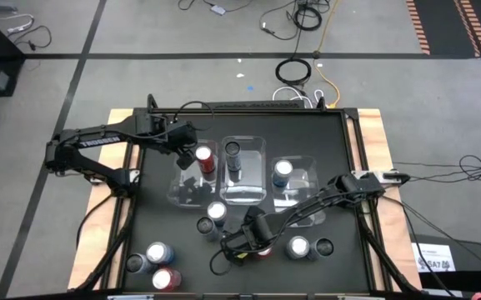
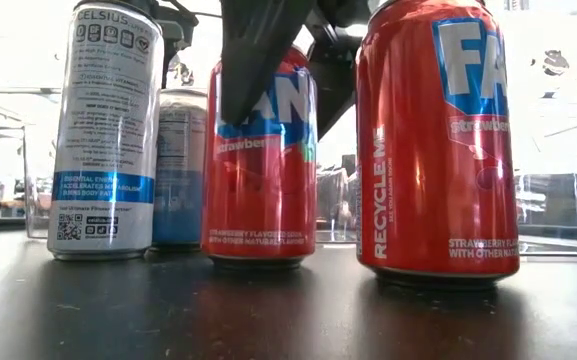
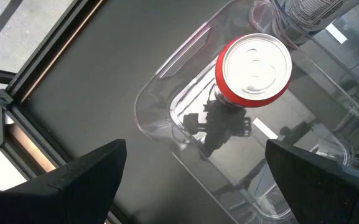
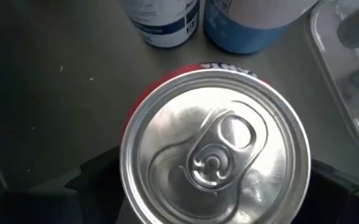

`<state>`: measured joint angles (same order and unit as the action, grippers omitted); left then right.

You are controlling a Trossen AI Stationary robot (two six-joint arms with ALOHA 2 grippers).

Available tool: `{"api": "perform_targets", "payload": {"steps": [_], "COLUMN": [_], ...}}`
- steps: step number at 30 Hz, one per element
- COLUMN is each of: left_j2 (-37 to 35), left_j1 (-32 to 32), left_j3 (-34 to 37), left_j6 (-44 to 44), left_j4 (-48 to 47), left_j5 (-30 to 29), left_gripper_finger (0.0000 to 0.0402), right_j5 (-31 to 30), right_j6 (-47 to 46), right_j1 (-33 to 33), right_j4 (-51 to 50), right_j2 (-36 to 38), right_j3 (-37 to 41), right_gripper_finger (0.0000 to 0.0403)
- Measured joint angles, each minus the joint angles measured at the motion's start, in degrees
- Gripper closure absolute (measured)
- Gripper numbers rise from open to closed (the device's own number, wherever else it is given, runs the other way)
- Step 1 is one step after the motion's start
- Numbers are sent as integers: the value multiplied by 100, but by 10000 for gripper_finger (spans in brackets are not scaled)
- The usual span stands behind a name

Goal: Sort soda cans
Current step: Move the red soda can to the bottom center of the table, then adjust the middle right transparent bin on the table

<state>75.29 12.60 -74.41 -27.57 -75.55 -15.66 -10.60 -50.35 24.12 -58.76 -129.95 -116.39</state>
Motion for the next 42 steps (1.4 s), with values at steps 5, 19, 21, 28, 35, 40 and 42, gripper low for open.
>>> {"api": "perform_targets", "payload": {"steps": [5,19,21,28,35,40,42], "left_j2": [0,0,0,0,-2,-2,-2], "left_j1": [0,0,0,0,0,0,0], "left_j3": [0,0,0,0,0,0,0], "left_j6": [0,-52,-55,-55,-53,-55,-57], "left_j4": [0,4,4,6,21,50,52], "left_j5": [2,38,82,94,94,94,94], "left_gripper_finger": [9,9,9,9,9,9,9], "right_j5": [21,-322,-409,-979,-1485,-1695,-1811], "right_j6": [52,324,291,-53,-41,83,111], "right_j1": [-1,-7,-7,28,61,-132,-237], "right_j4": [-262,-1528,-1856,-2918,-3115,-3112,-3114], "right_j2": [0,6,9,246,492,914,1188], "right_j3": [-349,-1689,-1806,-1799,-1770,-1063,-655], "right_gripper_finger": [58,57,57,57,57,57,57]}}
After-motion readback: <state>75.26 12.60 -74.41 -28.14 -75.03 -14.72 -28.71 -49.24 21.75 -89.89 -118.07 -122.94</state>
